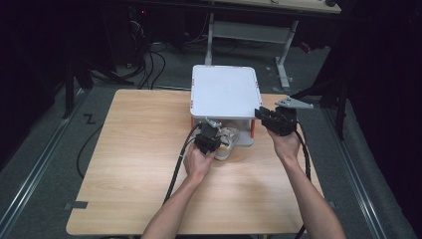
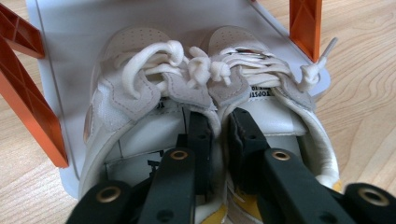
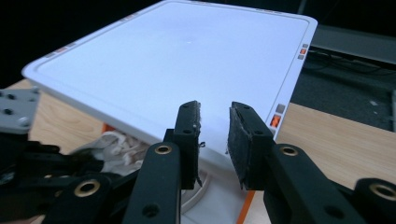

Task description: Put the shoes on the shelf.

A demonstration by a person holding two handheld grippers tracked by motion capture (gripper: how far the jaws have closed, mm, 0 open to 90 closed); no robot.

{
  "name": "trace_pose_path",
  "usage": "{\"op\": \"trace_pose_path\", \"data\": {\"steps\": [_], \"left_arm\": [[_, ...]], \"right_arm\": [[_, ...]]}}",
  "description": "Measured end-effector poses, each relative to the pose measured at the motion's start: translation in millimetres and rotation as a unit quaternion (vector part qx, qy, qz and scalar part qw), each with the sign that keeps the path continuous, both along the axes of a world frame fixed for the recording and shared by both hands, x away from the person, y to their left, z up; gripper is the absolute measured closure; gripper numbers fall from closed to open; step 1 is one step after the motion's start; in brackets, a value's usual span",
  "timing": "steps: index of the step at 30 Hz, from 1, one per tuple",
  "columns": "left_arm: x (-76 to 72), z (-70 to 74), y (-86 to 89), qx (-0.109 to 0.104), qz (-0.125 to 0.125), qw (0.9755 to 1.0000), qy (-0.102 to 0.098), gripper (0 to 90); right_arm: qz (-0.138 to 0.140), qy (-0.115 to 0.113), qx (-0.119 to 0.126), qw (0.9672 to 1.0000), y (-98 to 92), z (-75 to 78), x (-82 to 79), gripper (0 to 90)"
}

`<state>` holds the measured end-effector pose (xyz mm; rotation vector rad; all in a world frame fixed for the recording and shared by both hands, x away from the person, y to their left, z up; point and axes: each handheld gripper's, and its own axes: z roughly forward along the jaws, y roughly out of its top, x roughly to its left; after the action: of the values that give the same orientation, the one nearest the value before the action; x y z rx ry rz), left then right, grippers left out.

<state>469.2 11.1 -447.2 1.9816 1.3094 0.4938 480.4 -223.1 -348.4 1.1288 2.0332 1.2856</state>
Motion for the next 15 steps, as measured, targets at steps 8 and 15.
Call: {"op": "trace_pose_path", "data": {"steps": [8, 15], "left_arm": [[0.2, -1.6, 1.2, 0.0, -0.005, 1.0, 0.006, 66.7], [-4.8, 3.5, -2.0, -0.003, -0.006, 1.0, -0.003, 47.0]], "right_arm": [[-0.009, 0.008, -0.031, 0.9994, 12.5, -6.9, 16.9, 73.7], [-0.006, 0.003, -0.034, 0.9994, 12.5, -7.6, 16.9, 74.2]]}}
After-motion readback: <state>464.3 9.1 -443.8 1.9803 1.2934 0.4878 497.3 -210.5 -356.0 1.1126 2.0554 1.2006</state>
